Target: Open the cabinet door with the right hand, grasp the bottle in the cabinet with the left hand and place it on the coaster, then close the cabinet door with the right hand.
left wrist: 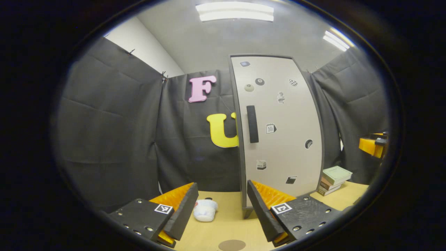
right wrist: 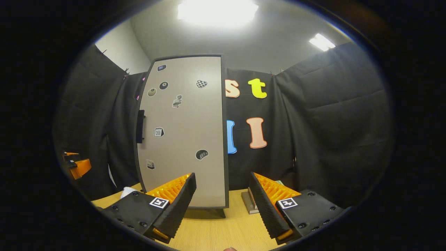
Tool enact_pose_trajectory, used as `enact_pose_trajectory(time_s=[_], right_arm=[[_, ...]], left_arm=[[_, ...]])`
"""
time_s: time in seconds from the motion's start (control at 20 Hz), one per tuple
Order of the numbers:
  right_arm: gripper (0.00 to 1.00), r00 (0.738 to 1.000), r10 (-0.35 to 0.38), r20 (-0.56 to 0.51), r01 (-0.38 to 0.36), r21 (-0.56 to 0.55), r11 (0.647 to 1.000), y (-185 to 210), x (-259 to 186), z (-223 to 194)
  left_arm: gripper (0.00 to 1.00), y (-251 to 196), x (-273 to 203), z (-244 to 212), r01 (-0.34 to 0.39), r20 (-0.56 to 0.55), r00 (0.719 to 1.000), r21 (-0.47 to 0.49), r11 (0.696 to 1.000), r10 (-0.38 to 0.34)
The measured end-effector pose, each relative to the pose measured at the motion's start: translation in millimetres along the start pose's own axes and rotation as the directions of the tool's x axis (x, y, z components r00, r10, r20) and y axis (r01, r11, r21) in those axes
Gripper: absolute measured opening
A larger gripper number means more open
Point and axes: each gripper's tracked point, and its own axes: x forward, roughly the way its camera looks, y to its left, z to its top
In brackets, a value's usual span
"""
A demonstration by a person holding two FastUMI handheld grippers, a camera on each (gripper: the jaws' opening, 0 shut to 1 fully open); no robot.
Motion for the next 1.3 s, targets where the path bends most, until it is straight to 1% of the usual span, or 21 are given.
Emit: enact_pose_trajectory(time_s=[0.1, 0.25, 0.3, 0.45, 0.6, 0.8, 1.0, 1.15, 1.2, 1.3], right_arm=[[0.97, 1.000, 0.001, -0.001, -0.001, 0.004, 1.000, -0.2, 0.1, -0.8], [0.97, 1.000, 0.002, -0.003, -0.002, 0.006, 1.000, 0.3, 1.8, -1.3], [0.97, 1.000, 0.003, -0.002, -0.003, 0.005, 1.000, -0.1, 1.8, -1.4], [0.98, 1.000, 0.008, 0.003, -0.008, 0.001, 1.000, 0.9, 2.1, -0.5], [0.97, 1.000, 0.023, 0.005, -0.023, -0.001, 1.000, 5.7, 5.6, 1.6], [0.97, 0.998, 0.061, 0.013, -0.061, 0.007, 0.998, 21.6, 19.9, 13.5], [0.97, 0.991, 0.132, 0.030, -0.132, 0.018, 0.991, 53.8, 44.5, 34.9], [0.97, 0.976, 0.216, 0.039, -0.217, 0.043, 0.975, 93.0, 65.9, 51.8], [0.97, 0.970, 0.240, 0.033, -0.242, 0.051, 0.969, 106.7, 73.7, 55.0], [0.96, 0.960, 0.279, 0.015, -0.279, 0.061, 0.958, 131.3, 88.1, 58.7]], left_arm=[[0.88, -2.5, 0.4, 2.0, 0.001, 0.002, 1.000, 0.001, 1.000, -0.001], [0.88, -6.2, 0.0, 5.7, 0.006, 0.008, 1.000, 0.003, 1.000, -0.006], [0.87, -7.1, -0.3, 6.3, 0.007, 0.008, 1.000, 0.005, 1.000, -0.007], [0.88, -9.6, 0.8, 9.4, 0.010, 0.015, 1.000, 0.005, 1.000, -0.010], [0.87, -8.7, 0.1, 10.4, 0.008, 0.017, 1.000, 0.007, 1.000, -0.008], [0.88, 1.1, -3.6, 6.9, -0.007, 0.012, 1.000, 0.013, 1.000, 0.007], [0.87, 22.3, -10.0, -1.4, -0.045, 0.001, 0.999, 0.026, 0.999, 0.045], [0.87, 47.3, -23.2, -5.1, -0.091, -0.007, 0.996, 0.036, 0.995, 0.092], [0.85, 57.3, -28.3, -7.2, -0.109, -0.012, 0.994, 0.040, 0.993, 0.109], [0.85, 77.8, -36.9, -11.9, -0.149, -0.024, 0.988, 0.048, 0.988, 0.150]])
